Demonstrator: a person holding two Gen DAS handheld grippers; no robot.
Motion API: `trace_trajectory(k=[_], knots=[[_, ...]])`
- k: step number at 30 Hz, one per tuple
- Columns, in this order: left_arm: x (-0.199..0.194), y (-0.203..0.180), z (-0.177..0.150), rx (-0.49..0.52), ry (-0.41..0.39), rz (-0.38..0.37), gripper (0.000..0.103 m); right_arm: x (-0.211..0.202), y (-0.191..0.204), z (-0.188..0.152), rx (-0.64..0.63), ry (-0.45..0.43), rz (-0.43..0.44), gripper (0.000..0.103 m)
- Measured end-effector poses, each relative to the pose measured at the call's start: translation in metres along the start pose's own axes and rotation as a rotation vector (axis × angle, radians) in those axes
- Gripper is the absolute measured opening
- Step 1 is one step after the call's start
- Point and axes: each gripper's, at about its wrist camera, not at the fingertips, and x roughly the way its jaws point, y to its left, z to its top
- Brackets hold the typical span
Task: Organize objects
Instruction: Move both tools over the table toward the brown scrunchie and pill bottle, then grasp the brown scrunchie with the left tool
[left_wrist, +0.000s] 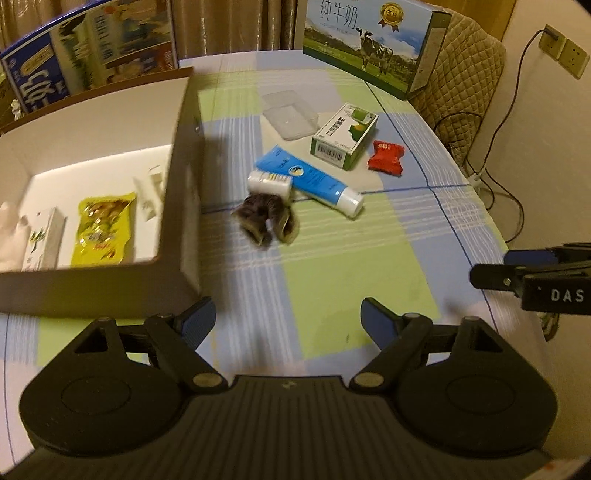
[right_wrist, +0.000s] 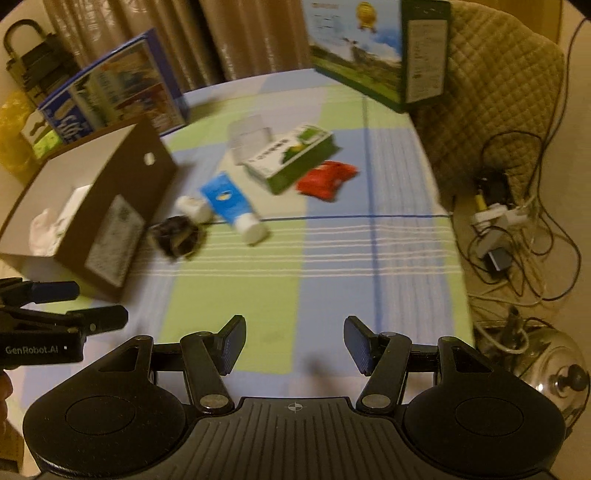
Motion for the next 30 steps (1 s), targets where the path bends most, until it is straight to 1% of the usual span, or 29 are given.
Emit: trace_trajectory(k=[6,12,18,23,26,30], knots=[[0.032,-0.016,0.022,-0.014,-0.004,0.058,0.075,0.013,-0.028,0.013,0.021,0.008,-0.017,0.056],[0.066,-0.022,0.045,-0.017,0.013,0.125,0.072,0.026,-0.054,0.028,0.050,0.010,-0.031,0.056],[0.097,-0.021,0.063,-0.009,0.033,0.187,0.072,0.036,-0.074,0.039,0.082,0.016,-0.043,0.056],[0.116,-0.018,0.069,0.020,0.031,0.244,0.072,0.045,-0.083,0.043,0.100,0.029,-0.043,0.056],[0.125,-0.013,0.069,0.011,0.042,0.266,0.072,0.050,-0.086,0.044,0.104,0.037,-0.043,0.056],[0.130,-0.010,0.066,0.016,0.040,0.281,0.063,0.055,-0.086,0.046,0.101,0.045,-0.038,0.056]])
